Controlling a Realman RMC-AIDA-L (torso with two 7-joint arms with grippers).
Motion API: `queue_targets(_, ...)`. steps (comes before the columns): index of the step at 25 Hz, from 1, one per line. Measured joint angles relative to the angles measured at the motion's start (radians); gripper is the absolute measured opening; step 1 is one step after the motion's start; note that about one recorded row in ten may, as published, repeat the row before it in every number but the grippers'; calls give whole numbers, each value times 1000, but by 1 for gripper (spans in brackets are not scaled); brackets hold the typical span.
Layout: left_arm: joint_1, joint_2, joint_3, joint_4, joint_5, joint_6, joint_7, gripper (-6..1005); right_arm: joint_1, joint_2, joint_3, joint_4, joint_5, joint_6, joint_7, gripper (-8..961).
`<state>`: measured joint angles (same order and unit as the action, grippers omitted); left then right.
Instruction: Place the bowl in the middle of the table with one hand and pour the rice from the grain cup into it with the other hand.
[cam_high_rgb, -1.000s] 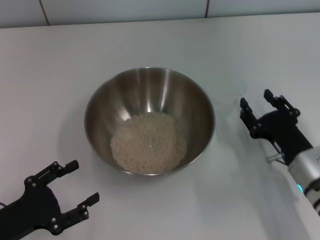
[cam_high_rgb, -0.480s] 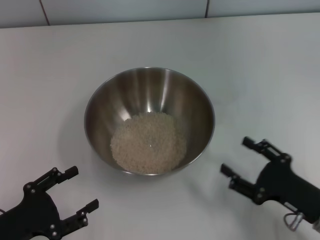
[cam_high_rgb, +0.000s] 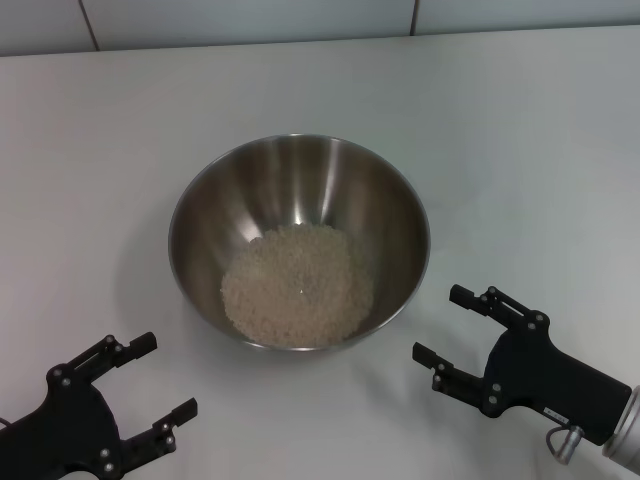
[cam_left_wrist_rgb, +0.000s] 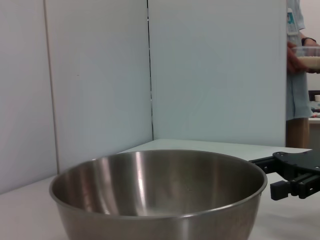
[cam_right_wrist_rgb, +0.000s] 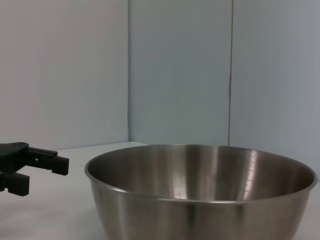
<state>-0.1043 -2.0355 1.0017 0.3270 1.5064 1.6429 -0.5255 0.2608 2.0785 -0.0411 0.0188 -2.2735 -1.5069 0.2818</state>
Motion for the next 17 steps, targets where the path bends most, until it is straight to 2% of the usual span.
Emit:
queue_targets(11, -6, -2, 0, 0, 0, -4, -1, 787, 3, 1, -16, -1, -7, 8, 1, 780)
queue_targets(17, -6, -10, 9, 6, 34, -2, 3, 787, 4, 0, -51, -9, -52, -17, 3, 780)
